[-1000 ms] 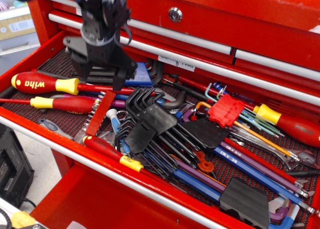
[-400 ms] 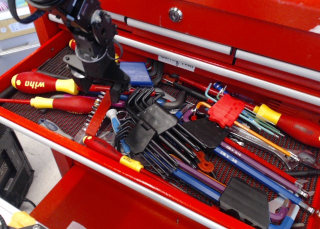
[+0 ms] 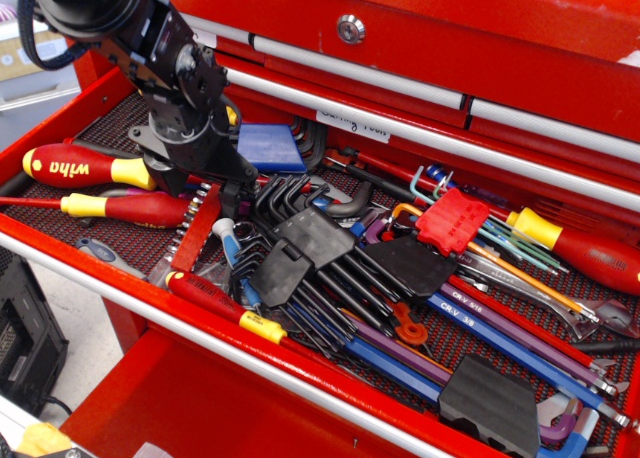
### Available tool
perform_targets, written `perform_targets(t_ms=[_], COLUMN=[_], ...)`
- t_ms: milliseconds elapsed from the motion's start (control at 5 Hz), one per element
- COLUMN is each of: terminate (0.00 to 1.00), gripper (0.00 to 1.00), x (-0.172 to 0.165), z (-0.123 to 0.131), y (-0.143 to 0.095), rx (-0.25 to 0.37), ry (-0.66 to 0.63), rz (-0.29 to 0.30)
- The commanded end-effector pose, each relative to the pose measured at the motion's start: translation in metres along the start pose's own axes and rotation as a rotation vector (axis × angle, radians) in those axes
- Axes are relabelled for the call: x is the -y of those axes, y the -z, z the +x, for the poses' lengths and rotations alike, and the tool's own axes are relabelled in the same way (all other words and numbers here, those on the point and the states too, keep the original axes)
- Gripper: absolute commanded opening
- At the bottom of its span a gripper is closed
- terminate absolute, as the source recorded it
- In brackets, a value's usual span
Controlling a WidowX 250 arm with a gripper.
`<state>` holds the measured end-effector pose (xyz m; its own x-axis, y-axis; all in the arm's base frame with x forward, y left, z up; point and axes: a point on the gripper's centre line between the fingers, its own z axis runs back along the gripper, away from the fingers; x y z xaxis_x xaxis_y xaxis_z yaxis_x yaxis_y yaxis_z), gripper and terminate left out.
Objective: Pick up bit holder
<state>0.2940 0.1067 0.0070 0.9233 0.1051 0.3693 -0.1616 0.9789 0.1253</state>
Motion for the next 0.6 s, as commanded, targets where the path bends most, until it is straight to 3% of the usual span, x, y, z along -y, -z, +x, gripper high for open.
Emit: perform_targets(t_ms=[0,200,400], terminate=[0.00,0.00,0.00], gripper=[1.00,0.00,0.00], x=[-0.005,-0.001,0.000], z=[0.009,0.006,0.004], y=[0.017,0.020,0.009], rx=[0.077,0.075,0.031], ry=[-0.002,-0.029,-0.030], rz=[0.007,0.006,-0.004])
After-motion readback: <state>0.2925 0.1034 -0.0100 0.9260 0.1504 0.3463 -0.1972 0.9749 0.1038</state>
